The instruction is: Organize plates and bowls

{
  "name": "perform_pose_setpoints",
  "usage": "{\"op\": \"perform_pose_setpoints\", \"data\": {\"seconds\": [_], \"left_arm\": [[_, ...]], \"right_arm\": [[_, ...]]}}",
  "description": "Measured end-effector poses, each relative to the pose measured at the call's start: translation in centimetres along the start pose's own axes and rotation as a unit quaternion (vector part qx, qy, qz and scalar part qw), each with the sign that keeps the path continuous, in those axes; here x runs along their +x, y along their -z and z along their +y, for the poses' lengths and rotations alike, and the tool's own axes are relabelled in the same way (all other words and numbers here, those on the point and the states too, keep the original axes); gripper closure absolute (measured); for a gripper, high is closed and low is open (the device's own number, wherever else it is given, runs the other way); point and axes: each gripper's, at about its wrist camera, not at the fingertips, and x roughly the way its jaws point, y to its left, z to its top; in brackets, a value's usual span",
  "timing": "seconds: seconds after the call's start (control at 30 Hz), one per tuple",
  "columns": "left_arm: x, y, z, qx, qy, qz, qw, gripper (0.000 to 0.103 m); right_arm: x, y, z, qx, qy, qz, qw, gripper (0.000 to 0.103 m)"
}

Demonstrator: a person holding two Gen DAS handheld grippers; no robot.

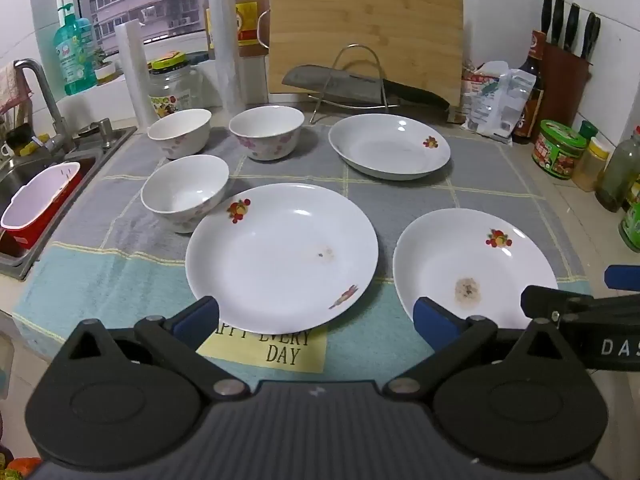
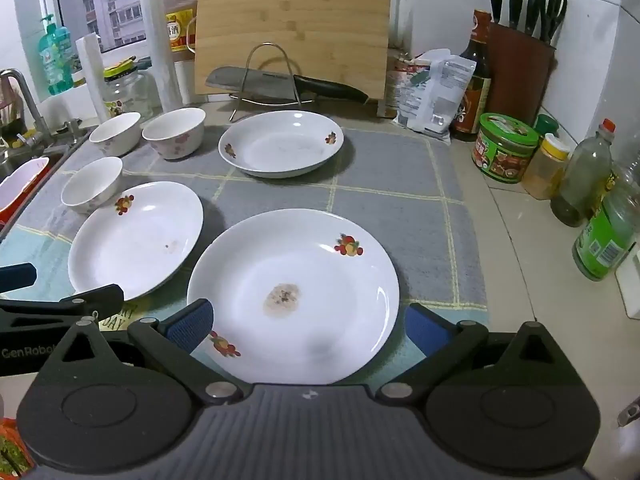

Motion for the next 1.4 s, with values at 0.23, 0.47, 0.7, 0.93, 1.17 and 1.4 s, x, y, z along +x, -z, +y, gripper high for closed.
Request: {"op": "perform_pose_setpoints", "data": {"seconds": [0.23, 0.47, 0.7, 0.93, 1.17, 1.4], "left_arm": [[0.1, -0.2, -0.5, 0.006, -0.012, -0.006, 0.9999, 0.001], [-0.7, -0.1, 0.2, -0.002, -0.008, -0.008, 0.9999, 0.001], [-0.8, -0.2, 0.2, -0.004, -0.01, -0.008, 0.9999, 0.001], [-0.8, -0.3, 0.4, -0.005, -0.009, -0.008, 0.9999, 0.001], [-0.9, -0.3, 0.4, -0.005, -0.009, -0.009, 0.9999, 0.001], [-0.9, -0.4, 0.5, -0.006, -0.009, -0.009, 0.9999, 0.001]], "right_arm": [[-0.3, 0.0, 0.3, 0.002, -0.002, 0.002, 1.0, 0.0], [-0.4, -0.2, 0.6, 0.001, -0.006, 0.0, 1.0, 0.0], [-0.4, 0.0, 0.6, -0.001, -0.01, -0.003, 1.0, 0.0], [-0.4, -0.1, 0.6, -0.002, -0.009, -0.005, 1.0, 0.0], [-0.5, -0.1, 0.7, -0.001, -0.009, -0.006, 1.0, 0.0], [-0.5, -0.1, 0.7, -0.001, -0.009, -0.006, 1.0, 0.0]]}}
